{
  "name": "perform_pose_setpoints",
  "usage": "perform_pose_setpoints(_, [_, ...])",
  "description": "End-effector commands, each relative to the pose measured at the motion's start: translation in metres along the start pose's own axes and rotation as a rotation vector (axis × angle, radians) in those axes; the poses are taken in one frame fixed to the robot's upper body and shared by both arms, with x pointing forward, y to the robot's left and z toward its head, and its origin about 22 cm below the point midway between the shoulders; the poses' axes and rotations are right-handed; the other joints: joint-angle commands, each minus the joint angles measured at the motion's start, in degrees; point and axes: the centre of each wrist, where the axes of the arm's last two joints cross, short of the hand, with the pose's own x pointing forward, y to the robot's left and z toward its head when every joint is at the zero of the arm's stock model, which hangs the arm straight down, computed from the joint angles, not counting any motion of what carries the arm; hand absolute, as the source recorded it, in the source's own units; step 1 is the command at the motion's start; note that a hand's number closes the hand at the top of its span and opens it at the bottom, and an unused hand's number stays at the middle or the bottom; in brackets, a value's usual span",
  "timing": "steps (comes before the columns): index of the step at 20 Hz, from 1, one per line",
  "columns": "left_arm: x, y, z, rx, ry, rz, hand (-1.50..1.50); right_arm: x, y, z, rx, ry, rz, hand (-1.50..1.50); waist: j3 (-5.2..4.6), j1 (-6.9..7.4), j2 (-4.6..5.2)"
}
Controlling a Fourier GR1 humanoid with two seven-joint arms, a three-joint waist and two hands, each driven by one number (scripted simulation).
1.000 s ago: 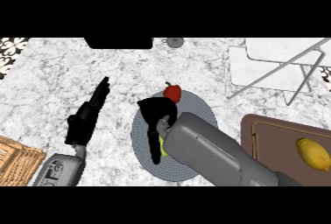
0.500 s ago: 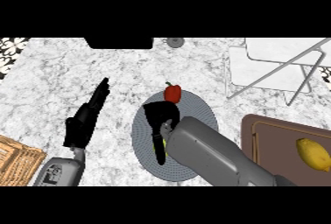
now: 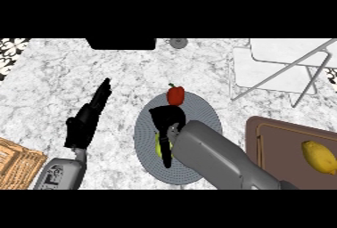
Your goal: Pick the pear from the placemat and place it in the tiered shelf
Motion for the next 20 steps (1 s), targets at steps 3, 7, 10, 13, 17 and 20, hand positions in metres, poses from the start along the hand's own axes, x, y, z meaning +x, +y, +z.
perform_pose_setpoints(3, [-0.002,-0.007,0.006,0.020,0.010,0.000,0.00,-0.016,0.018,-0.014,0.021,0.010,0.007,-1.50,0.01,-0.05,-0.03])
perform_pose_setpoints(7, [0.000,0.012,0.001,0.008,0.004,-0.006,0.00,-0.017,0.018,-0.013,0.078,-0.006,0.047,1.50,0.00,-0.25,-0.04])
perform_pose_setpoints(10, [-0.002,-0.005,0.001,0.014,0.005,-0.002,0.00,0.000,0.022,0.001,0.061,-0.028,0.130,1.50,0.00,-0.23,-0.08])
perform_pose_setpoints(13, [-0.006,-0.003,0.012,-0.001,0.004,-0.009,0.00,-0.006,0.019,-0.004,0.019,-0.076,0.148,1.50,0.01,-0.15,-0.07])
perform_pose_setpoints(17, [0.006,0.007,0.004,0.032,0.015,-0.005,0.00,-0.007,0.028,0.006,-0.158,0.031,-0.017,1.50,0.02,-0.93,-0.37])
perform_pose_setpoints(20, [-0.001,0.011,0.006,0.039,0.032,0.008,0.00,-0.024,0.018,0.005,-0.379,0.175,-0.230,1.50,0.06,-2.91,-0.94])
